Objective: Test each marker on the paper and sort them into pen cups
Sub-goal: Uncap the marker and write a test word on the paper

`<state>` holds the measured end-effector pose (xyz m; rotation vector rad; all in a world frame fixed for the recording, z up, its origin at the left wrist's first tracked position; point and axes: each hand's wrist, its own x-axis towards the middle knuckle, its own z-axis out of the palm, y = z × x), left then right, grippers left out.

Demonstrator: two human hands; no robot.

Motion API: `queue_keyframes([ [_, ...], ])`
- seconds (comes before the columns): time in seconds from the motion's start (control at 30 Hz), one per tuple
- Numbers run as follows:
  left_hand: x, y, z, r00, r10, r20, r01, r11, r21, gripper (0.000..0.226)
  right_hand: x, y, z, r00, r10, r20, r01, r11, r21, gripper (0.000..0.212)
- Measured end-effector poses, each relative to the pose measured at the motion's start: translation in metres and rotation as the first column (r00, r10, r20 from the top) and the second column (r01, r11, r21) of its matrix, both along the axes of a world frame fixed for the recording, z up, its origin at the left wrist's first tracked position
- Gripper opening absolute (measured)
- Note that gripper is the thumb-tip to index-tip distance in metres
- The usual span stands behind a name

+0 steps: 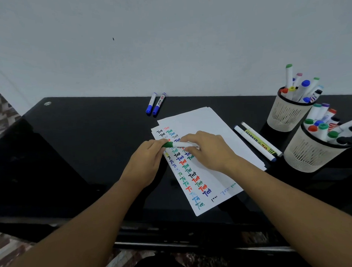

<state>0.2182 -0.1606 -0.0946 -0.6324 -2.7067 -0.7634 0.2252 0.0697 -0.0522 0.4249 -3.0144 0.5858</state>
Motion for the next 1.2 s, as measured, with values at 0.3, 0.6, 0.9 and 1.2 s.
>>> queue_keyframes([
  [0.3, 0.002, 0.000, 0.001, 0.999, -0.021, -0.036, 0.021, 1.000, -0.018, 0.037, 0.002, 0.000, 0.000, 0.993, 0.096, -0.071, -0.087, 0.989, 0.119, 0.030],
  [0.6, 0.002, -0.001, 0.000, 1.000, 0.006, 0.027, -0.006, 1.000, 0.019, 0.045, 0.002, -0.013, 0.007, 0.983, 0.177, -0.048, -0.165, 0.969, 0.184, 0.048],
  [0.9, -0.001, 0.001, -0.001, 0.996, 0.061, 0.069, -0.063, 0.998, 0.023, 0.065, 0.003, -0.009, 0.010, 0.991, 0.121, -0.053, -0.123, 0.992, -0.039, 0.071],
  [1.2, -0.004, 0.000, -0.002, 0.999, 0.034, 0.039, -0.033, 0.999, -0.035, 0.066, 0.003, -0.003, 0.005, 0.999, 0.020, -0.047, -0.030, 0.975, -0.222, 0.049],
])
